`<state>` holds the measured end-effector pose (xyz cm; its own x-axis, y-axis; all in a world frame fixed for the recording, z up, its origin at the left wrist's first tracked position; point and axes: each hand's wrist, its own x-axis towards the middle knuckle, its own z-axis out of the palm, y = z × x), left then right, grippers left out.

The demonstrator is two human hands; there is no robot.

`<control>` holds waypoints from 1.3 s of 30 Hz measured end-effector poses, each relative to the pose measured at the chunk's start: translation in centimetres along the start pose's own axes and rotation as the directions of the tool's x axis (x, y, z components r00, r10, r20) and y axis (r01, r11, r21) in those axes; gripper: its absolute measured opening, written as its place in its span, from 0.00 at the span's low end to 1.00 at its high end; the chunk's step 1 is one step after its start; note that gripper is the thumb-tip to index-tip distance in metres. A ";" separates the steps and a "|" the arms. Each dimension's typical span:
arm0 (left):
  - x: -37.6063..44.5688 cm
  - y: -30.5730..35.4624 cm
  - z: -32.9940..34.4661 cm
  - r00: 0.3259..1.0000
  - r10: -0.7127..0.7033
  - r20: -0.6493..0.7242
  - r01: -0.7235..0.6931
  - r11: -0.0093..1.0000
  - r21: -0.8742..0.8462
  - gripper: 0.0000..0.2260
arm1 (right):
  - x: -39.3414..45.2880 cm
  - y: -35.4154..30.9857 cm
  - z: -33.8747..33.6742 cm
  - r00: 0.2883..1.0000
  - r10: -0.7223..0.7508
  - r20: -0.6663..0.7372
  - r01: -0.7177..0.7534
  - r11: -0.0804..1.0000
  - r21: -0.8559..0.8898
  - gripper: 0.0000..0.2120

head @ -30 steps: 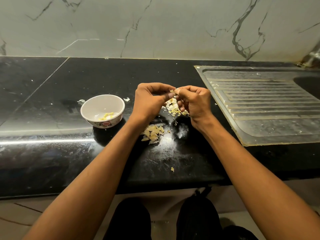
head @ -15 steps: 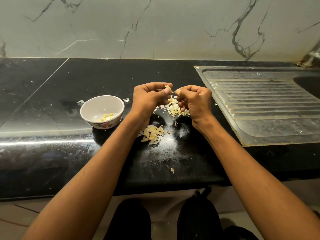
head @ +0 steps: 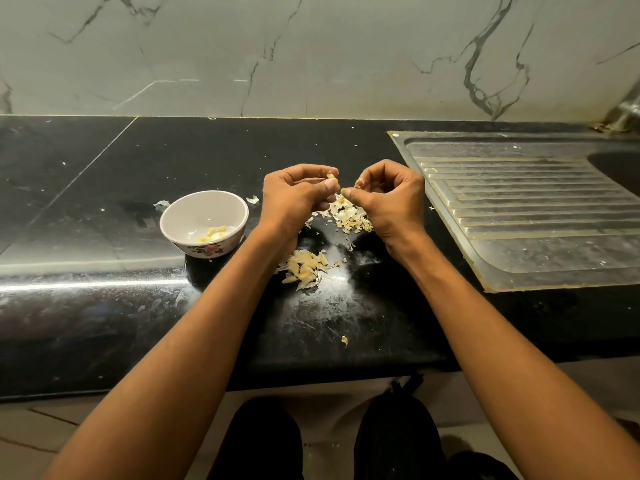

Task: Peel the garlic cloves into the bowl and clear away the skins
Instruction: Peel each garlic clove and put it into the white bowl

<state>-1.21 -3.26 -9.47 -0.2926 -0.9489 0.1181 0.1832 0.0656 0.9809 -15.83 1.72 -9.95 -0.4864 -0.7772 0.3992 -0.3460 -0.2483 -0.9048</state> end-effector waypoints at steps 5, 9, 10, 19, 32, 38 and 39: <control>-0.1 0.2 0.2 0.999 -0.046 -0.022 0.045 0.998 -0.042 0.02 | -0.1 -0.1 0.1 0.997 -0.070 0.020 0.071 0.997 -0.043 0.08; -0.2 0.3 0.2 0.997 -0.066 -0.039 0.065 0.998 -0.018 0.02 | -0.1 0.1 0.5 0.983 -0.181 0.011 0.181 0.979 -0.094 0.05; -0.2 0.3 0.2 0.997 -0.069 -0.041 0.069 0.998 -0.014 0.02 | -0.2 0.1 0.4 0.978 -0.207 0.008 0.206 0.972 -0.110 0.04; -0.4 0.6 0.4 0.996 -0.084 -0.035 0.084 0.996 -0.004 0.05 | -0.6 0.0 0.4 0.936 -0.350 0.019 0.346 0.913 -0.216 0.01; -0.5 0.1 0.7 0.999 0.003 -0.038 -0.002 1.000 0.021 0.03 | -1.0 -0.2 0.3 0.925 -0.379 0.008 0.363 0.881 -0.302 0.03; -0.6 0.1 0.8 0.999 0.033 -0.034 -0.031 0.998 0.063 0.04 | -1.0 -0.1 0.3 0.927 -0.375 0.011 0.360 0.882 -0.305 0.03; -0.6 0.1 0.8 0.999 0.034 -0.032 -0.032 0.997 0.063 0.04 | -1.0 -0.1 0.3 0.928 -0.373 0.011 0.358 0.884 -0.302 0.03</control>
<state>-1.76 -2.42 -9.30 -0.2556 -0.9557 0.1463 0.1328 0.1151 0.9844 -15.13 2.36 -10.33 -0.3140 -0.6348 0.7060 -0.7221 -0.3231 -0.6117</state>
